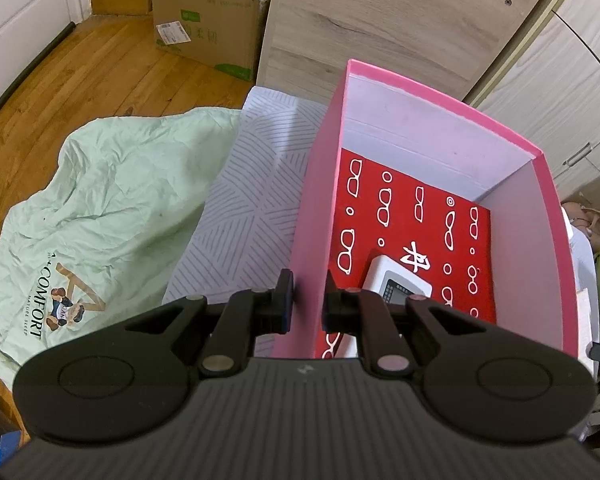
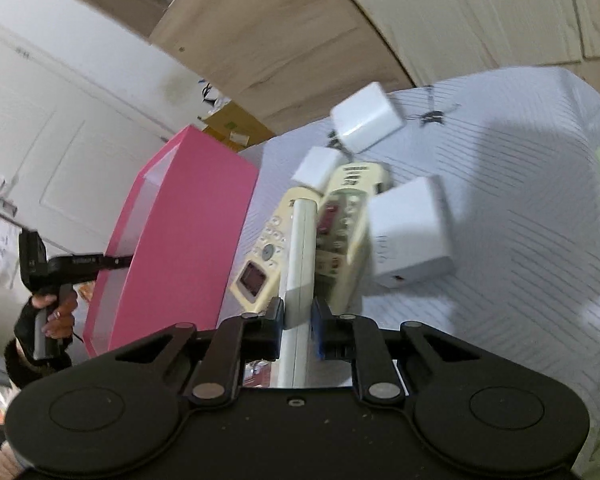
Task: Organize rigid objects
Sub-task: 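Return the right tool to the table and grasp a cream remote, then carry the cream remote into the pink box and release it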
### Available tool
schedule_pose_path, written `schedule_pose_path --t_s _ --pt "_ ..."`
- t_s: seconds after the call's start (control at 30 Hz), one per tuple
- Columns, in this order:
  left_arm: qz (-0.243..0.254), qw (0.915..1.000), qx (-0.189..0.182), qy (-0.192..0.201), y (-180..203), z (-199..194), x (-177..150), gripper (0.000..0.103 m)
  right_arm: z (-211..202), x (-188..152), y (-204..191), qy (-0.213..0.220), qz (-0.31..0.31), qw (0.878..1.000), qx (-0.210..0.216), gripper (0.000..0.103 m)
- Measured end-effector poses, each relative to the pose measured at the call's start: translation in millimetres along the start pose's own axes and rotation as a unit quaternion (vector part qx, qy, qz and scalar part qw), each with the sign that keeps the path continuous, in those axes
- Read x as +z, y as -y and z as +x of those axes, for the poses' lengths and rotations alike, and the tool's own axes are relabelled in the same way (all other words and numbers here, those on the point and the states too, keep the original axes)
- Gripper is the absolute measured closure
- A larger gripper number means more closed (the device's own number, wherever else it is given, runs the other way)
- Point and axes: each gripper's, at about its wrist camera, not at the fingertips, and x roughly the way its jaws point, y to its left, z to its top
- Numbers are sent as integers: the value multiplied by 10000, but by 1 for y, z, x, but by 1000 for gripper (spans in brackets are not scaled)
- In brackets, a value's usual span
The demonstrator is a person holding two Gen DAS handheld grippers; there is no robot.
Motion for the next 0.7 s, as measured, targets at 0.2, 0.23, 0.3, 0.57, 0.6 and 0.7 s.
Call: schedule_pose_path --t_s 0.2,0.23,0.3,0.57,0.6,0.7 --pt "-45 10000 -48 -9 -2 0 -1 91 14 1 -31 -208 -469 9979 -404 81" --pt "-51 10000 -48 -10 -2 0 0 91 17 1 -34 -244 -480 9977 -414 81" --pt "-53 10000 -56 -14 -2 0 -1 91 23 3 -37 -261 -483 9974 -463 80" --pt "-54 9999 -106 -24 -6 0 -1 91 31 8 -41 -305 -270 9982 -441 76" --pt "-64 9999 -116 -26 -7 0 -1 91 32 9 -40 -316 -230 9985 -379 74" --pt "-66 9999 -128 -28 -8 0 -1 91 36 10 -39 -375 -53 9990 -254 68"
